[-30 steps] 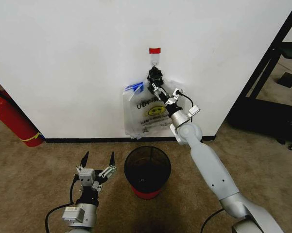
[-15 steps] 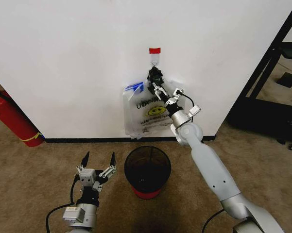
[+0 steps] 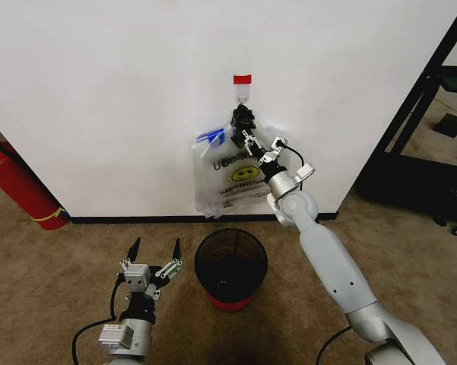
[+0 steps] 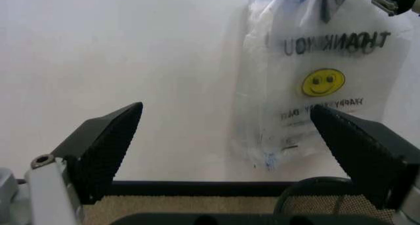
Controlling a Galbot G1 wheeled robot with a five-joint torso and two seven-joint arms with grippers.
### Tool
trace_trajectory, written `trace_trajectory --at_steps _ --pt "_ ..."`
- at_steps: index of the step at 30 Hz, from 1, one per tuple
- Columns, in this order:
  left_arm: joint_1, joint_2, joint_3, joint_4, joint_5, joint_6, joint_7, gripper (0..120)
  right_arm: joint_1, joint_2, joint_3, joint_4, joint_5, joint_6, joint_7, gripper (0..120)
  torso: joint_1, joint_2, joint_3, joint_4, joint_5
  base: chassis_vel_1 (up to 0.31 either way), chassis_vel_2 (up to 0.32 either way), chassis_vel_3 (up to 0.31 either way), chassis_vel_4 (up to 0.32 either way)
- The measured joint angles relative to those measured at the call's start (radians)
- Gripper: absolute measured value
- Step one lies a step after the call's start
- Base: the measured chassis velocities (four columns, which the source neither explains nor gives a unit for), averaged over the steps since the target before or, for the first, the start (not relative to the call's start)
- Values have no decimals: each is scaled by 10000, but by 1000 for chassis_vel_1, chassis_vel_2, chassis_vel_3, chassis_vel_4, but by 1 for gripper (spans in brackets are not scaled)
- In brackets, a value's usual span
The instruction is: Pick up the garbage bag from the wall and place it over the trash bin.
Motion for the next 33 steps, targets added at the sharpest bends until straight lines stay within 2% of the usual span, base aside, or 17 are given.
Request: trace_trajectory --at_steps 2,12,33 --pt "1 0 0 1 0 -1 0 100 -4 -7 28 0 3 0 22 0 0 0 0 0 0 0 0 0 0" --pt "4 -8 17 9 10 -6 1 100 -145 -89 141 163 32 4 115 0 0 0 0 0 0 0 0 0 0" --pt "-22 -27 101 21 30 -29 0 100 -1410 -349 262 1376 -375 24 151 0 0 0 0 0 0 0 0 0 0"
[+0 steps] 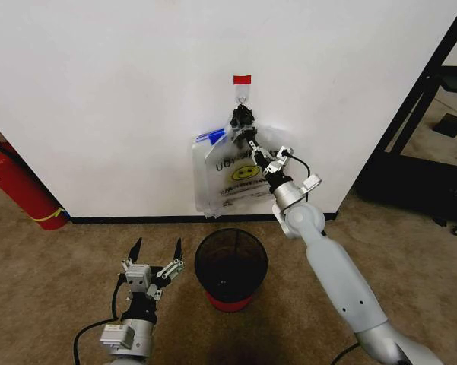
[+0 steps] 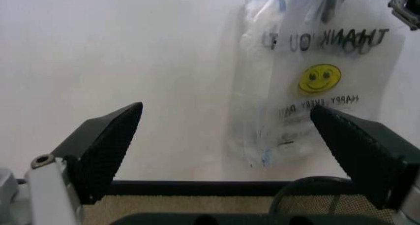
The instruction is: Pick up the garbage bag from the wall and place it over the trash bin.
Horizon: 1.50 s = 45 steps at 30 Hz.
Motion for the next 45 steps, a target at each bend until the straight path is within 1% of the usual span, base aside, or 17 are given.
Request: trace_trajectory --at_steps 17,45 --pt "5 -4 64 -6 25 -41 24 100 -1350 -51 321 811 -370 -7 -46 0 0 0 0 0 -1 0 0 0 0" --pt "-25 38 185 -17 34 -72 42 100 -3478 -351 673 2091 -1522 -6 -572 0 0 0 0 0 -1 0 0 0 0"
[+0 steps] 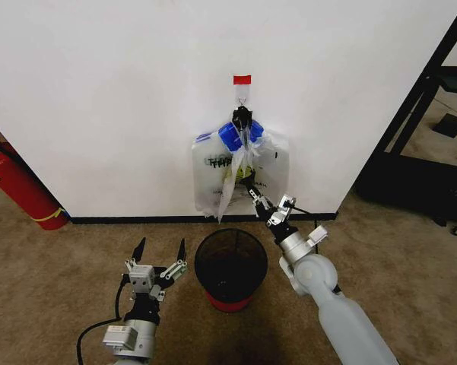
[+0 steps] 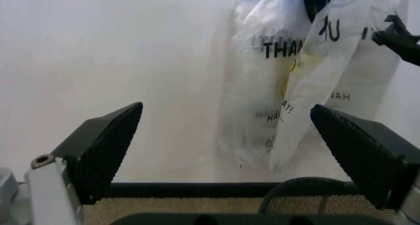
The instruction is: Pick up the garbage bag from the wall and place it over the trash bin.
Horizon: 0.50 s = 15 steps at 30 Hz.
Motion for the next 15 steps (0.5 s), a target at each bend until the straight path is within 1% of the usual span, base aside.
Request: trace_trajectory --at_steps 15 --pt "-17 18 46 -19 2 -44 13 100 -852 -40 92 489 -499 47 -205 0 0 0 0 0 0 0 0 0 0"
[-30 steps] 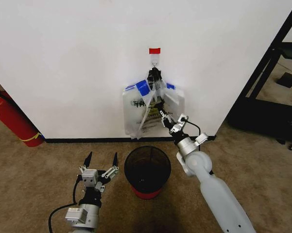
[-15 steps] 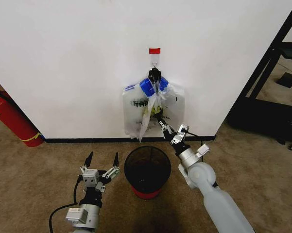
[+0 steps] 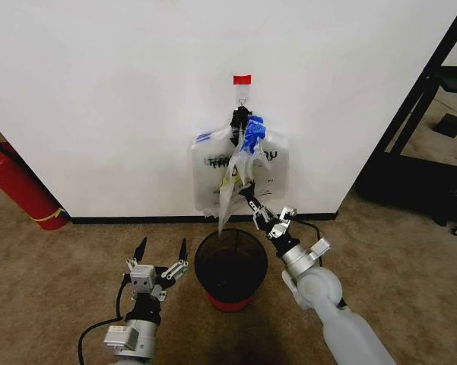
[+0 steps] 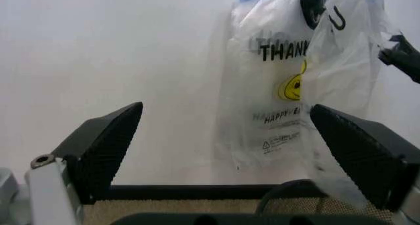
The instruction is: Pick up the garbage bag from the wall and place it over the trash bin.
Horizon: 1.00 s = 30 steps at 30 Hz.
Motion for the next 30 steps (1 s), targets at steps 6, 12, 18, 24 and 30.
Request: trace_trajectory --at_steps 6,12,18,24,30 --pt "-21 17 8 -1 -2 -20 2 100 -352 -29 37 203 -177 47 -92 0 0 0 0 0 0 0 0 0 0" --pt "-19 21 14 9 -9 -66 3 100 -921 -90 171 412 -448 145 -313 0 0 0 0 0 0 0 0 0 0" --pt "-43 34 47 38 -18 -83 6 100 -1442 -190 279 724 -733 220 -495 0 0 0 0 0 0 0 0 0 0" --pt "-49 48 68 43 -22 -90 8 100 -1868 -253 414 923 -1097 326 -738 0 0 0 0 0 0 0 0 0 0" --pt "-50 57 87 45 -26 -100 11 100 -2294 -281 577 1064 -1340 432 -1001 0 0 0 0 0 0 0 0 0 0"
